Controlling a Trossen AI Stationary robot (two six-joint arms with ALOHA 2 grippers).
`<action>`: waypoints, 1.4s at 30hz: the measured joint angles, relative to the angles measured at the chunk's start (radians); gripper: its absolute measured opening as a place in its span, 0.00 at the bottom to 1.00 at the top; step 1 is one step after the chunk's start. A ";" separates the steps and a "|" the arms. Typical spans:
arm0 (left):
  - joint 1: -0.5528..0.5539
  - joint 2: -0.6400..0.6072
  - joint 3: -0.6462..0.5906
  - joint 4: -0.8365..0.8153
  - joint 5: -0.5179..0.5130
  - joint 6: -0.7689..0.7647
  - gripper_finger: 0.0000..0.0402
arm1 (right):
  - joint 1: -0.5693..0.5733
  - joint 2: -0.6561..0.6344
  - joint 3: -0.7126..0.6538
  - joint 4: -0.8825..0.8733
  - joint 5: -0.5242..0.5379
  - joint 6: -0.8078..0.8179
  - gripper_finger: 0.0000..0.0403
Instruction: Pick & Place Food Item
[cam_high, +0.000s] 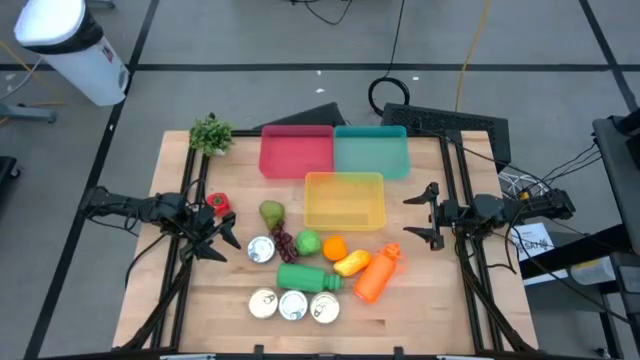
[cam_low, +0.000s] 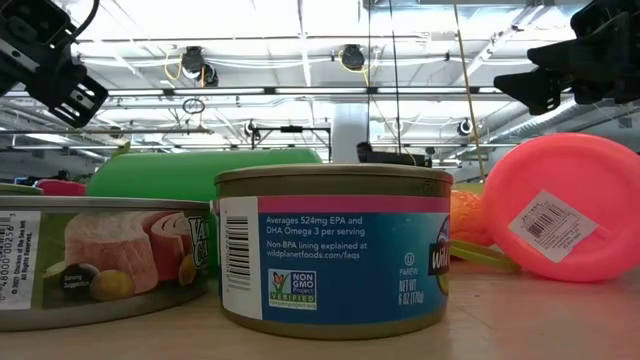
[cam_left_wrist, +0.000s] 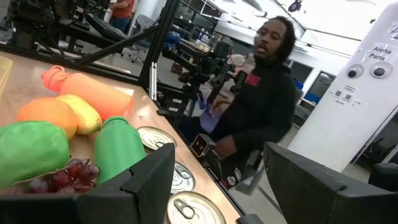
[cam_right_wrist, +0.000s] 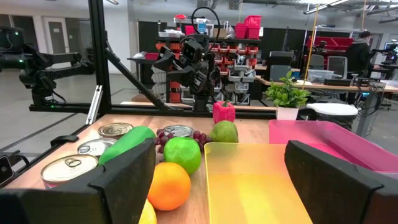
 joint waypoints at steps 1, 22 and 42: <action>0.000 0.000 0.000 0.000 0.000 0.000 0.63 | 0.000 0.000 0.000 0.000 0.000 0.000 0.84; 0.000 0.000 0.000 0.000 0.000 0.000 0.63 | 0.002 0.000 0.000 0.024 -0.085 0.297 0.84; 0.000 0.000 0.000 0.000 0.000 0.000 0.63 | 0.002 0.023 0.000 0.060 -0.156 0.333 0.84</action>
